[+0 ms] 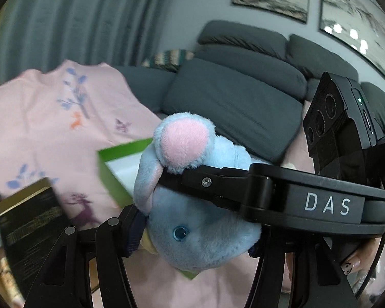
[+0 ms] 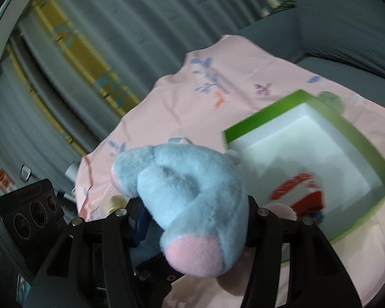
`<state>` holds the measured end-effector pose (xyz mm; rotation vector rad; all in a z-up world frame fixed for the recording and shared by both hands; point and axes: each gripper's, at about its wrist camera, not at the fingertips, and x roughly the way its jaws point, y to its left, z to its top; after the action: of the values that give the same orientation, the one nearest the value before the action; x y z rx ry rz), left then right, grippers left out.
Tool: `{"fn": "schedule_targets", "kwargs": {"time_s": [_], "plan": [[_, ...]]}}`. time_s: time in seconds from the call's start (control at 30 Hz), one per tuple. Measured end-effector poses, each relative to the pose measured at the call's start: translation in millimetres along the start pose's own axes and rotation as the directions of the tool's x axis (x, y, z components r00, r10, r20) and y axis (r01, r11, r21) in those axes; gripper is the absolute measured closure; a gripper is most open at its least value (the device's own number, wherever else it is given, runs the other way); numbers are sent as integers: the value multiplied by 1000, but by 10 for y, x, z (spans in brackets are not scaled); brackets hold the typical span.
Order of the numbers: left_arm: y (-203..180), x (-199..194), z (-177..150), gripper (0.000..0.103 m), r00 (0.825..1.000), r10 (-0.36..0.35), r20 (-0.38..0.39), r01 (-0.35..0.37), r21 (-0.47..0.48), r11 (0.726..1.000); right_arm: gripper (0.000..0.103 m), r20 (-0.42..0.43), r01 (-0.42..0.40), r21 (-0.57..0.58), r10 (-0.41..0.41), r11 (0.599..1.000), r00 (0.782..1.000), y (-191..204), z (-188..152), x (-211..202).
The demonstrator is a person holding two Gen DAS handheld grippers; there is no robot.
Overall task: Organize soft objects
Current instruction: 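Carry the elephant plush over the green box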
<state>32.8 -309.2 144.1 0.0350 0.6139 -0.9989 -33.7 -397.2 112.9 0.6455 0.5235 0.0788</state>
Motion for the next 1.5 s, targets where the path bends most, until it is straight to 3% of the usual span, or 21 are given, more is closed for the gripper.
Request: {"fn": "schedule_targets", "kwargs": {"time_s": [0.23,0.73,0.9,1.03,1.17,1.33,1.5], "plan": [[29,432,-12,41,995,-67,-78,66,-17,998,51,-3,89,136,-89,987,996,-446,41,121],[52,826,-67,41,979,-139,-148,130,-69,989,52,-18,177,251,-178,952,984,-781,18,117],[75,805,-76,41,977,-149,-150,136,-95,986,50,-23,194,245,-194,950,981,-763,35,136],[83,713,-46,29,984,-116,-133,102,-105,989,47,6,225,263,-234,938,972,-769,39,98],[130,587,-20,22,989,-101,-110,87,-129,988,34,39,291,282,-314,914,949,-806,35,-2],[195,307,-20,19,992,-105,-73,92,-158,983,27,69,237,321,-272,917,960,-835,17,-97],[331,-8,-55,18,998,-49,-40,40,-194,980,20,95,272,276,-308,922,947,-689,8,-141]]}}
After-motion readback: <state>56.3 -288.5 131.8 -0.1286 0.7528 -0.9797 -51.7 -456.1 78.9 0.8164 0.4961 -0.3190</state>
